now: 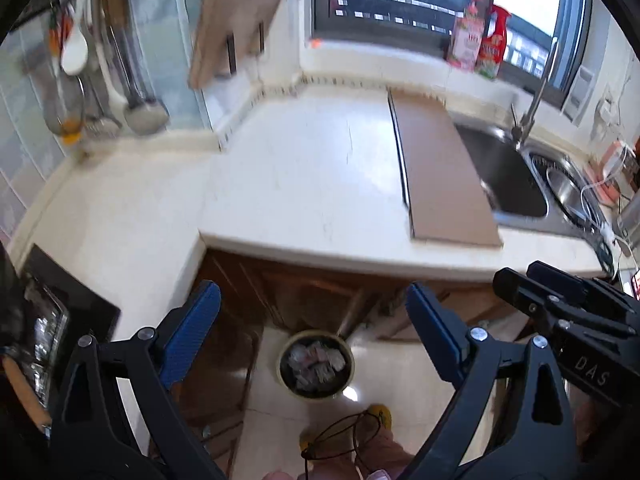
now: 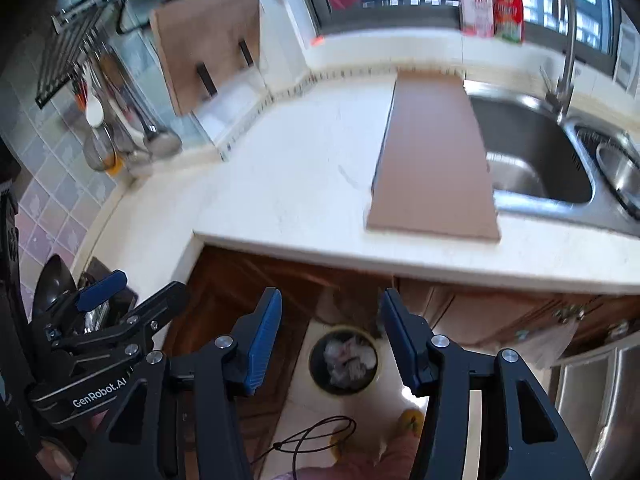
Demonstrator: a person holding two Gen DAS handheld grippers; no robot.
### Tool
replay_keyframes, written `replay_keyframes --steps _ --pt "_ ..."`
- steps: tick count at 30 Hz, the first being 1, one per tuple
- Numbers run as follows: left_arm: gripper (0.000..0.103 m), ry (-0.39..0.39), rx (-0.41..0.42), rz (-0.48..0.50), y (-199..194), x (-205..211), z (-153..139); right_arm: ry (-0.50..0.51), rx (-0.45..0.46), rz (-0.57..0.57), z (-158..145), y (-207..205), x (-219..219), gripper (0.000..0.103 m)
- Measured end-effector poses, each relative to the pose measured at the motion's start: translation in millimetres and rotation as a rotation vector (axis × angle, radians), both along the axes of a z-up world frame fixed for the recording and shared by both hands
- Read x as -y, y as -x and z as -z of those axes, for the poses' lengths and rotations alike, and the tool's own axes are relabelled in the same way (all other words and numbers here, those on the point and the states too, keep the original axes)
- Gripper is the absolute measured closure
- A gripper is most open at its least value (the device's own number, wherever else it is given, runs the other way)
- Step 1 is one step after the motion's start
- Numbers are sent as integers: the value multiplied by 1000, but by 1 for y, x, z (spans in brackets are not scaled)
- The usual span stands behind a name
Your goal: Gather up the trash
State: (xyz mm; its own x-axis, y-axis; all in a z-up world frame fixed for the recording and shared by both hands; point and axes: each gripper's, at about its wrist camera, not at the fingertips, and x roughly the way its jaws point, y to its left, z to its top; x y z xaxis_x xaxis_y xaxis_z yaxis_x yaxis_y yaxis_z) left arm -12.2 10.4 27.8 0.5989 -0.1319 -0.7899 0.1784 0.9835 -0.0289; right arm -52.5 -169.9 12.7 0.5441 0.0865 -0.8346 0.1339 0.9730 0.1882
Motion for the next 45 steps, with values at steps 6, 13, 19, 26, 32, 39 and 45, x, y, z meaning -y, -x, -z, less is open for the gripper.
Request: replay_keyframes --steps 6,13,19,26,32,39,45 --pt "10 10 68 -2 -5 7 -47 35 110 5 -68 -1 -2 45" --pt "10 35 91 -24 -11 11 -76 39 177 -2 -115 -11 7 44" --pt "10 36 93 -41 -12 13 -83 55 201 -13 -124 -17 9 44" --pt "10 33 86 -55 -7 12 -82 59 198 -29 -123 -16 13 44" --pt "10 38 78 -61 -3 8 -82 57 196 -37 -119 -12 13 44" --pt "10 31 71 -60 1 8 -81 57 195 -36 -118 -10 13 44" --pt "10 30 73 -56 1 7 -80 57 195 -36 -117 -8 14 44"
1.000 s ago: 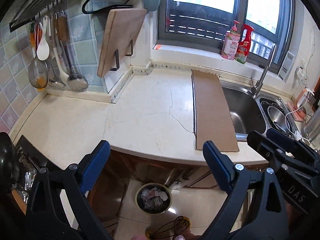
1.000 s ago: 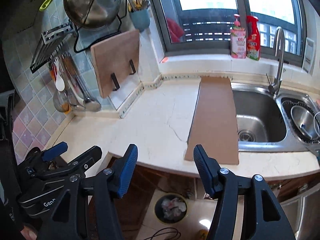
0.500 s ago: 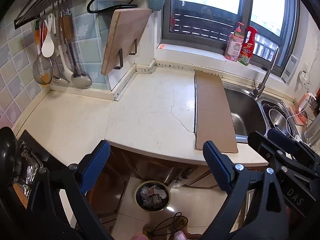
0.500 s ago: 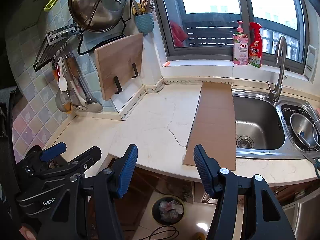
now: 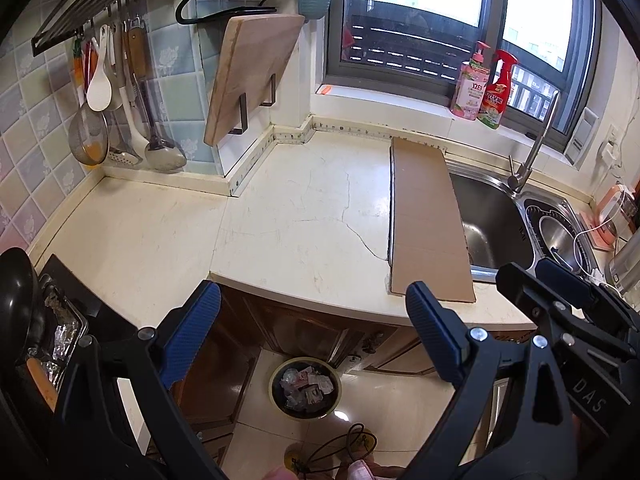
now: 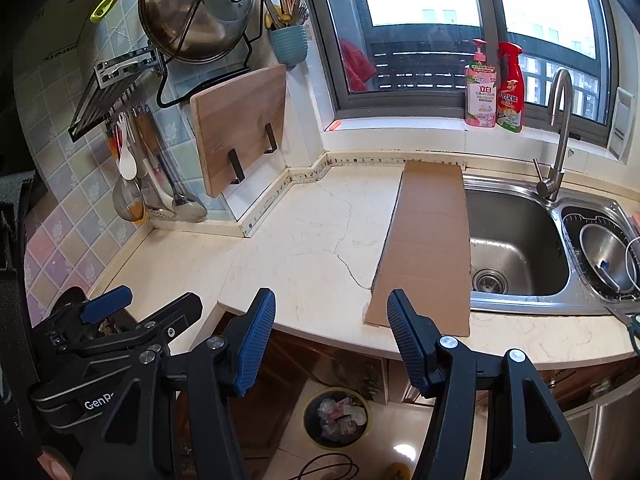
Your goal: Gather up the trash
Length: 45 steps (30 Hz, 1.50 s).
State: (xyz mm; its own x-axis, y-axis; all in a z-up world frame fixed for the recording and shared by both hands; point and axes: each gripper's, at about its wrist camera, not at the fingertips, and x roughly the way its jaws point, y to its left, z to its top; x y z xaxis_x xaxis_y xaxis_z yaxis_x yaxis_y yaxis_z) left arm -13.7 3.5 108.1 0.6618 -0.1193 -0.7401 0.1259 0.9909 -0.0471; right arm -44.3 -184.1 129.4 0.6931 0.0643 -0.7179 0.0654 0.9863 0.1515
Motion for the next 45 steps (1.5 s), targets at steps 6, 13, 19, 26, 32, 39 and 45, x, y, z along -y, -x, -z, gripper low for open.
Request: replay_keyframes --steps 6,13,19,26,32,39,45 --pt "10 -6 9 -2 3 3 0 0 0 -1 1 0 1 44" --pt "11 -7 6 0 3 4 -1 -1 1 1 2 1 2 44" --pt "11 -7 7 -1 2 4 -1 -3 0 -3 2 0 4 44" --pt "11 -7 6 1 3 4 -1 -4 0 -3 3 1 5 44" --pt "11 -7 4 4 2 3 0 -3 1 -2 3 1 4 44" --pt "11 -9 2 12 2 1 2 -4 1 2 4 2 1 44" --pt "11 -14 1 18 1 -1 4 -3 2 7 5 4 0 44"
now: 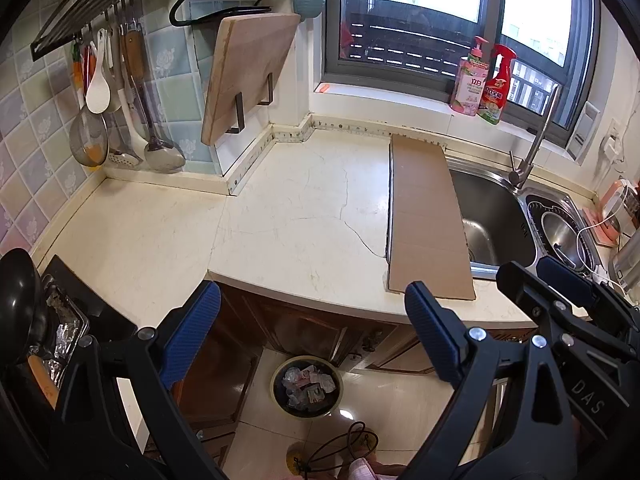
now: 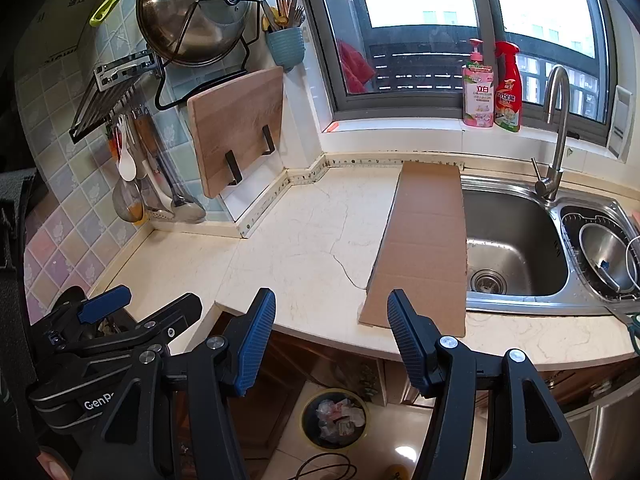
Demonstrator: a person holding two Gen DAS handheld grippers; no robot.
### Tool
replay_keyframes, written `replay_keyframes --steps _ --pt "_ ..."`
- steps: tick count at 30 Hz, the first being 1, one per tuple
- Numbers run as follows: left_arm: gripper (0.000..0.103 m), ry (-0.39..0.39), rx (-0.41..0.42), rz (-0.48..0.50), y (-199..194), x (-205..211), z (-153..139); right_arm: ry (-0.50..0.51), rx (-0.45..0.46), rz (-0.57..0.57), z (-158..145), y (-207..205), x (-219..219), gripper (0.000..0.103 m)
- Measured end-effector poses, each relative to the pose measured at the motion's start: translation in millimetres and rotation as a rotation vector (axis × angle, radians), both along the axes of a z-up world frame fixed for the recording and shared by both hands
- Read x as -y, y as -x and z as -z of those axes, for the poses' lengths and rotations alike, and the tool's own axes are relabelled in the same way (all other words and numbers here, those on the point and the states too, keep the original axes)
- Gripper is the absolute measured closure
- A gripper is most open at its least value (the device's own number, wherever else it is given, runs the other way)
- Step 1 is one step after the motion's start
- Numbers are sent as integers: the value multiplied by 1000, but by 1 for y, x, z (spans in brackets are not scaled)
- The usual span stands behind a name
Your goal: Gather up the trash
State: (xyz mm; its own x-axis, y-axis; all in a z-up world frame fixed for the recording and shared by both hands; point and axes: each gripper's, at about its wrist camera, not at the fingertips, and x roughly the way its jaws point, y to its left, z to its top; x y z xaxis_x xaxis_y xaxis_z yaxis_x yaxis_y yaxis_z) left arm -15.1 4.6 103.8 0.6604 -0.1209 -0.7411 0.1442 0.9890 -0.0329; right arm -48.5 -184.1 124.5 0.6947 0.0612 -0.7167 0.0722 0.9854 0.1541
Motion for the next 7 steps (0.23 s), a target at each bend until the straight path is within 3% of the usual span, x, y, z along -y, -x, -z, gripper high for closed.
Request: replay_keyframes --steps 7 --pt "11 3 -5 -1 -1 -1 1 -1 -1 5 1 1 -3 44"
